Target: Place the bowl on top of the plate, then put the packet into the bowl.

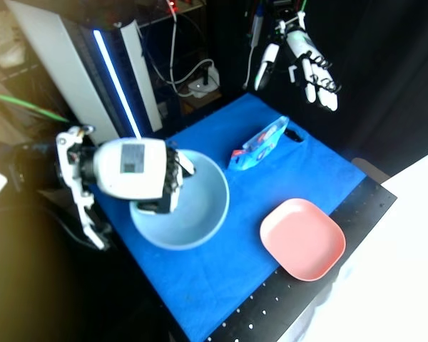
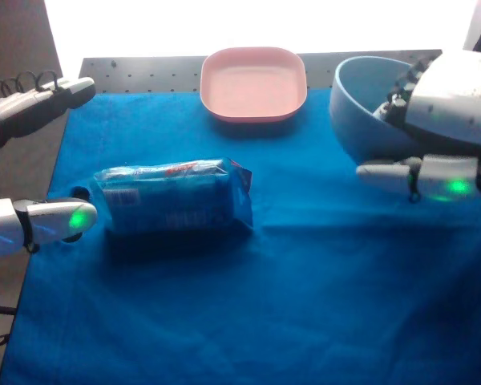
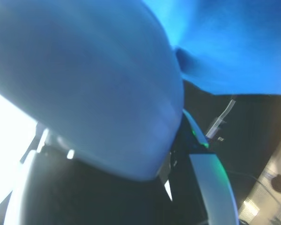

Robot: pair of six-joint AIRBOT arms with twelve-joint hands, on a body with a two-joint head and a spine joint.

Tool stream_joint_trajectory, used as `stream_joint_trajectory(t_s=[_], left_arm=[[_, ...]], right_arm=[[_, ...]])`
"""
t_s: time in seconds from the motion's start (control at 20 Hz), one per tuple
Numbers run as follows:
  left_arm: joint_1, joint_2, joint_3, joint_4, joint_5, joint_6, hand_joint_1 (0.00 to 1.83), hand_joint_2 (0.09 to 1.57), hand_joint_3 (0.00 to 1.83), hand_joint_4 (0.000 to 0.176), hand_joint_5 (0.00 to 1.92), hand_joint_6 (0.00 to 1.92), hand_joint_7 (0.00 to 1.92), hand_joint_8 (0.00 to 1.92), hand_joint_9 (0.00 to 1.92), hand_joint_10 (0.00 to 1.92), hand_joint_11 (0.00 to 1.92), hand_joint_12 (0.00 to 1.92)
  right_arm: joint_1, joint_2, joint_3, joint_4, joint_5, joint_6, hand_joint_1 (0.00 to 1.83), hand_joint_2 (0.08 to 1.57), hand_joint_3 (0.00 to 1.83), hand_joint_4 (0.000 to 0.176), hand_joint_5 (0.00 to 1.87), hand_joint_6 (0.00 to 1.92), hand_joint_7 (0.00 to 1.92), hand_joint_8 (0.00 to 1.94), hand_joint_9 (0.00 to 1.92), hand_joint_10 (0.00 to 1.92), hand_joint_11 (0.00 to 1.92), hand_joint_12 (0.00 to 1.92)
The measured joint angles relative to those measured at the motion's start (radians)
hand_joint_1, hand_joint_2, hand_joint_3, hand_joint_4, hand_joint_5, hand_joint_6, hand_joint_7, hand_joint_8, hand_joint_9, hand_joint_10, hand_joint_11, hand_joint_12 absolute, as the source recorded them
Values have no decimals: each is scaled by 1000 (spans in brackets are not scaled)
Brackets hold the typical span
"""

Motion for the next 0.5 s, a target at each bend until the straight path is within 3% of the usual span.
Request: stream_joint_trajectory(t_s=[0.1,0.15,0.25,0.35,0.45,0.5], left_arm=[[0,0,2,2,0,-1,588,979,0,125,163,3,108,3,106,3,0,290],[0,0,2,-2,0,-1,582,981,0,133,154,1,101,1,101,1,0,197],[0,0,3,0,-1,-1,594,981,0,136,153,1,106,3,108,4,0,174],[0,0,3,-2,0,-2,573,972,0,149,152,0,111,4,123,9,0,172],[0,-2,5,0,-2,-2,576,966,0,149,162,4,121,6,136,12,0,175],[0,-8,10,-1,0,-2,602,971,0,142,170,2,129,3,148,7,0,198]], right_arm=[[27,-23,21,0,-7,0,419,1571,50,0,1114,1921,1471,1941,1599,1921,1601,1921],[50,-41,37,0,-8,0,604,1570,23,0,1113,1921,1496,1941,1626,1921,1641,1921],[87,-75,68,2,0,0,657,1559,3,0,1087,1921,1540,1941,1673,1921,1674,1921],[113,-106,98,0,-11,0,661,1546,0,0,915,1921,1502,1941,1632,1921,1615,1921],[137,-135,127,-1,-34,0,658,1554,3,0,974,1921,1503,1941,1635,1921,1609,1921],[157,-163,155,-3,-60,0,1071,1477,2,0,946,1921,1530,1941,1666,1921,1629,1921]])
